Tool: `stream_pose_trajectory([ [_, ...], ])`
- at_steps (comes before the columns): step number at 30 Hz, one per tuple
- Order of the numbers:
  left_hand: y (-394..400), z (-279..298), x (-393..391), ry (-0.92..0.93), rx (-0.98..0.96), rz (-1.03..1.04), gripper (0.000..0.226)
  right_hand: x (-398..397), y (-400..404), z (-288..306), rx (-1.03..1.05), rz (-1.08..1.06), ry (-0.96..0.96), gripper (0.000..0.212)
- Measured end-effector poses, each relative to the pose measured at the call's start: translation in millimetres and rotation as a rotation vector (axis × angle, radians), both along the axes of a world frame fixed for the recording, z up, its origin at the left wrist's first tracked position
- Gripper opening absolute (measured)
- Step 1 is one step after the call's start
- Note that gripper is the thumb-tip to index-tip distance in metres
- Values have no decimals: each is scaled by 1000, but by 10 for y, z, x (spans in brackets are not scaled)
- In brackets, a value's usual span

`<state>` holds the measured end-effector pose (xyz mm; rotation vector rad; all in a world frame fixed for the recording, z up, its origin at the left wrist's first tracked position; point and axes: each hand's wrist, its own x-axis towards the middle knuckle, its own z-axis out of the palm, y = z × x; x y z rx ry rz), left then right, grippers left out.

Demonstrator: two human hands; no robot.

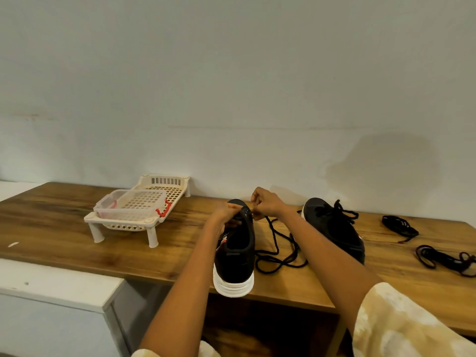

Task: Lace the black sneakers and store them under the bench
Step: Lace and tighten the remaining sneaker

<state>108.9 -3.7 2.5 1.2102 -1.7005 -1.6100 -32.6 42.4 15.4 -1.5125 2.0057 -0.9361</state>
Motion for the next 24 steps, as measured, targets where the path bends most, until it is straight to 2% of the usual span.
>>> stream_pose_trajectory([
  [7,-34,-45,-37,-4,-62,-2,20,20,-41,15,-12,34,99,24],
  [10,-36,-65,-41,23,-93,-9,16,29,-50,9,-20,36,166,16],
  [13,-23,-83,-52,27,-116,-27,14,-12,-37,-5,-34,24,102,12],
  [17,-48,-101,-70,-49,-171,-92,28,31,-28,-18,-20,32,41,10],
  [19,-60,-110,-79,4,-127,-61,30,78,-84,13,28,74,136,26],
  [21,-79,-115,-87,92,-35,34,29,136,-142,58,66,123,259,25],
  [24,-126,-125,-89,184,-9,184,26,172,-237,146,83,112,354,20],
])
